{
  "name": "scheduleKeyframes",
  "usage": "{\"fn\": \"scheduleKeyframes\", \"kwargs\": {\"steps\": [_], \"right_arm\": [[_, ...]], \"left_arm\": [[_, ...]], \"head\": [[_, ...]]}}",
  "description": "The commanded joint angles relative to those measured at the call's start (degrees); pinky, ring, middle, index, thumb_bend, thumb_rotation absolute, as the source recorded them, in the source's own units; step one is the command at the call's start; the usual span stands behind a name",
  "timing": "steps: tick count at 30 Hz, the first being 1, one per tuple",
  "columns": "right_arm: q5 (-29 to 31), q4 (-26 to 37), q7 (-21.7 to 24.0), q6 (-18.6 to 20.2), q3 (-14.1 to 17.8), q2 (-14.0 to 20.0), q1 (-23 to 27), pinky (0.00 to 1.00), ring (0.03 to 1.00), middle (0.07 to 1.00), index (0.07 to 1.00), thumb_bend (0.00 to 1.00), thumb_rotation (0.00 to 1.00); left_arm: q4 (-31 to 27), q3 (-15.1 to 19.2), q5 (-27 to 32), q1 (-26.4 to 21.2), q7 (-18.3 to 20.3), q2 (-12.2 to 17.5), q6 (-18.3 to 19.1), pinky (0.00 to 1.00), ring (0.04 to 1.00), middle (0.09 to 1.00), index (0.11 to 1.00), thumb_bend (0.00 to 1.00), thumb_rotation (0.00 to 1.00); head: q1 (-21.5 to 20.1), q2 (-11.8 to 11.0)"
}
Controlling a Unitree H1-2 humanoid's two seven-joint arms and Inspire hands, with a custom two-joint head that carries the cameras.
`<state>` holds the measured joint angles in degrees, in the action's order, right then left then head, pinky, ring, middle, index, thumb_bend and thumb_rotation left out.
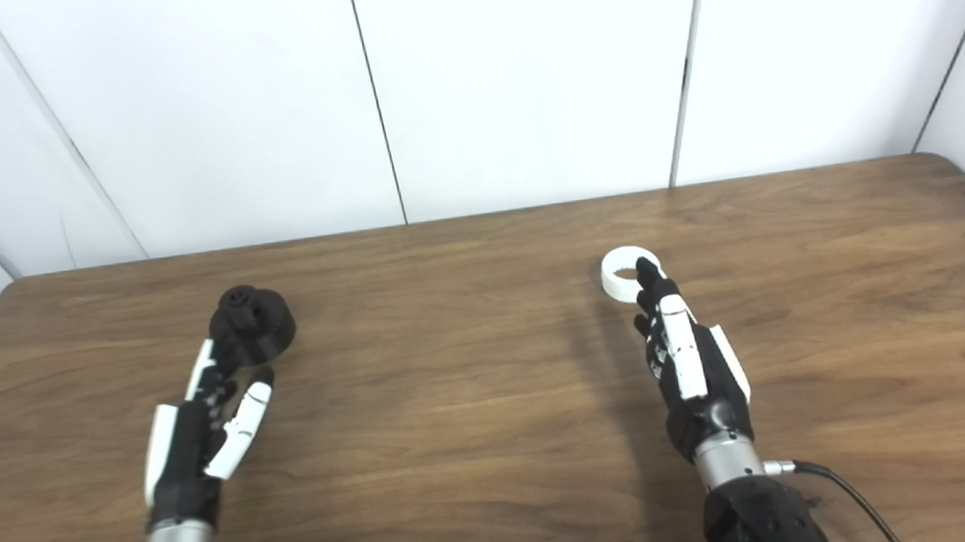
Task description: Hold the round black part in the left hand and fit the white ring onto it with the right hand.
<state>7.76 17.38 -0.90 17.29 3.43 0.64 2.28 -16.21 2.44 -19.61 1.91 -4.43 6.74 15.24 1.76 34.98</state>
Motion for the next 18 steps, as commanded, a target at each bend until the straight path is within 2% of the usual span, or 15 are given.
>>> {"fn": "scheduleKeyframes", "kwargs": {"steps": [1, 2, 5, 7, 10, 15, 18], "right_arm": [[0.42, 0.28, 0.68, -2.06, -0.01, 0.06, 2.04, 1.00, 1.000, 0.995, 0.965, 0.35, 1.00], [0.50, 0.04, 0.76, -2.24, -0.03, 0.08, 2.07, 1.00, 1.000, 0.995, 0.964, 0.36, 1.00], [0.72, -0.41, 0.79, -2.65, -0.03, -0.07, 2.14, 1.00, 1.000, 0.996, 0.964, 0.35, 1.00], [0.85, -0.55, 0.64, -2.64, 0.06, -0.28, 2.16, 1.00, 0.996, 0.991, 0.956, 0.36, 1.00], [0.98, -0.66, 0.42, -2.26, 0.16, -0.52, 2.24, 1.00, 0.999, 0.991, 0.949, 0.37, 1.00], [0.24, -0.73, 0.00, -1.73, 0.03, -0.51, 2.40, 0.97, 0.991, 0.986, 0.941, 0.39, 1.00], [0.08, -0.66, 0.01, -1.66, -0.03, -0.43, 2.43, 0.96, 0.988, 0.984, 0.941, 0.39, 1.00]], "left_arm": [[-2.49, 1.22, -3.39, -2.55, 0.28, 3.73, 2.14, 0.85, 0.934, 0.967, 0.985, 0.84, 0.45], [-2.47, 1.39, -4.12, -3.12, 0.96, 5.23, 2.98, 0.83, 0.926, 0.965, 0.990, 0.86, 0.44], [-2.46, 1.49, -6.37, -5.13, 3.47, 9.81, 5.81, 0.83, 0.942, 0.979, 0.996, 0.92, 0.43], [-1.92, 1.72, -6.53, -6.62, 4.76, 12.38, 6.59, 0.94, 0.993, 0.998, 0.998, 0.96, 0.37], [0.01, 1.93, -6.93, -9.93, 6.87, 16.47, 7.89, 0.96, 1.000, 1.000, 1.000, 1.00, 0.32], [4.12, 1.18, -7.85, -15.07, 9.34, 20.62, 9.72, 0.97, 1.000, 1.000, 1.000, 1.00, 0.29], [7.64, 0.49, -7.85, -18.23, 10.64, 22.88, 9.07, 0.98, 1.000, 1.000, 0.994, 1.00, 0.30]], "head": [[0.07, -0.07], [0.14, -0.14], [0.30, -0.27], [0.33, -0.40], [0.36, -0.55], [0.32, -0.83], [0.22, -0.94]]}}
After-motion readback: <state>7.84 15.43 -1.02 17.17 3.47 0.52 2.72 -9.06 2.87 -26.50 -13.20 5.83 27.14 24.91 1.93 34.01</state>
